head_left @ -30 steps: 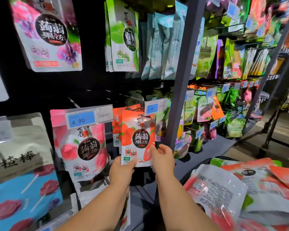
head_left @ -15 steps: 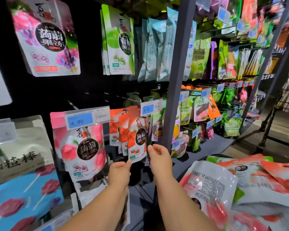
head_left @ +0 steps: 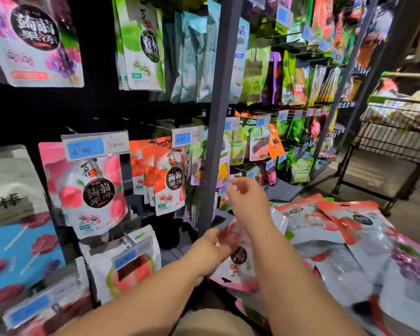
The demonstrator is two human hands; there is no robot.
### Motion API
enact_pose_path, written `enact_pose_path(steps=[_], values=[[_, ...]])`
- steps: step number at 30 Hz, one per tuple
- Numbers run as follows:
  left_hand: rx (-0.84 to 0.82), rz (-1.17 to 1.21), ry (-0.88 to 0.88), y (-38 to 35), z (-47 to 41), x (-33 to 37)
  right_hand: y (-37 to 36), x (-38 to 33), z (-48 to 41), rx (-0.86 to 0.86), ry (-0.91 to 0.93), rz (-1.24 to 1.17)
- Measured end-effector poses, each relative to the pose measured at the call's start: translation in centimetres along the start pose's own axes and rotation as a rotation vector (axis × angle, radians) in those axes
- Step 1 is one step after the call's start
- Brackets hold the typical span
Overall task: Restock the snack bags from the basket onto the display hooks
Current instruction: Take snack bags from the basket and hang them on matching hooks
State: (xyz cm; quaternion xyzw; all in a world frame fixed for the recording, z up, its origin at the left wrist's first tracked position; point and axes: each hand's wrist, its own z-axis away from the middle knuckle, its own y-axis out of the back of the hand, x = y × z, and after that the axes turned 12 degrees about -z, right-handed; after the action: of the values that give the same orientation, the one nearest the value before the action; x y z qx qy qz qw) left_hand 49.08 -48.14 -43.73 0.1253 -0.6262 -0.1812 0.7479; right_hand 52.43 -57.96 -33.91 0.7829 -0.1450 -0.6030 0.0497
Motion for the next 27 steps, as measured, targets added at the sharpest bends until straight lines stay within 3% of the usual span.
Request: enact_pose_path(steps=[2,5,7,15,22,27], values=[[0.033,-0.086,0.025,-0.4,0.4,0.2,2.8,0.0,-0.3,-0.011,0.044,0.38],[0.111,-0.148,0.036,-1.0,0.5,0.1,5.6,1.0,-0.8,-0.112,-0.143,0.894],[0.155,-0.14,0.049,-1.4,0.7,0.2,6.3,1.9,-0.7,-0.2,-0.219,1.041],[0.202,-0.139,0.049,-0.9,1.2,0.2,7.5,1.7,0.2,-0.152,-0.138,0.605],[0.179,0.156,0.014,1.9,3.6,3.1,8.2,-0.2,1.0,0.019,-0.013,0.338],[0.038,0.347,0.055,4.5,5.9,4.9,8.3,-1.7,2.1,0.011,0.064,0.103]])
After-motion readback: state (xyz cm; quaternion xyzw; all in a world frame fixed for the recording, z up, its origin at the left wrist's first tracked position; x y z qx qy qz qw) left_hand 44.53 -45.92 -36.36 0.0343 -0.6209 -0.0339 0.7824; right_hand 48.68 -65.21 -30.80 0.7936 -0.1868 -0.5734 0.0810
